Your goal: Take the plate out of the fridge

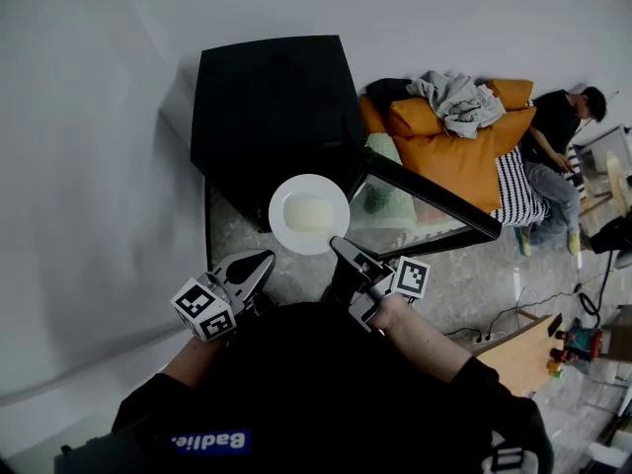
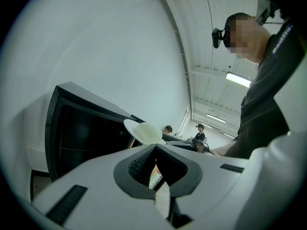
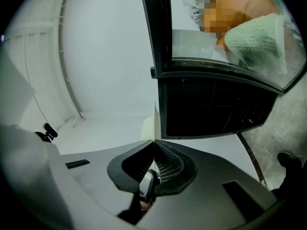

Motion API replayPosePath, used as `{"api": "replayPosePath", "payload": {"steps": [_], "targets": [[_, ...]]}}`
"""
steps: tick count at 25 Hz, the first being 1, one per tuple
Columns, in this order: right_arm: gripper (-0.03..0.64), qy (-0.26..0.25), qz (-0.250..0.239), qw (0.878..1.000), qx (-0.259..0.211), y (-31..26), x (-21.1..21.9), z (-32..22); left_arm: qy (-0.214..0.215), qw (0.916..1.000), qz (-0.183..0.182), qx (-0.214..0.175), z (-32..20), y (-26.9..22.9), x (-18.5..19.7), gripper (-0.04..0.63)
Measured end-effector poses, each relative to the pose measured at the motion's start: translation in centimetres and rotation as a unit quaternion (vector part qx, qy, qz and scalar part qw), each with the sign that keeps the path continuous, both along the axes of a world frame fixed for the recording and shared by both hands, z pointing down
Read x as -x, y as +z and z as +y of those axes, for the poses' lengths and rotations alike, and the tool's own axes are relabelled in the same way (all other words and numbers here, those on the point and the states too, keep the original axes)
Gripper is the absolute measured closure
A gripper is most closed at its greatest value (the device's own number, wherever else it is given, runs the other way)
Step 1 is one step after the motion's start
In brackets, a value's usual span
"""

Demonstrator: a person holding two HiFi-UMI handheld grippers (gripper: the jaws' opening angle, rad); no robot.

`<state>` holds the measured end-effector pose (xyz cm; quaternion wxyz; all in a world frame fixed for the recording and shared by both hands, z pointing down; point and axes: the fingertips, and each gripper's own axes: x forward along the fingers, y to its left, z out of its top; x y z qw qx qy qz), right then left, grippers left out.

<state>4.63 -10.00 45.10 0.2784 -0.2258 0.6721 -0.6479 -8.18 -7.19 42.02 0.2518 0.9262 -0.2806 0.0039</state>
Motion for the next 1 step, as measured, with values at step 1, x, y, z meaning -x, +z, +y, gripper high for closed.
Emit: {"api": "replayPosePath", "payload": {"steps": [1], "targets": [[0.603, 0.0, 0.001, 1.0, 0.0, 0.05, -0.01, 0.03, -0.001, 1.0, 0.001, 0.001, 0.03, -0.02, 0.01, 0.588]]}}
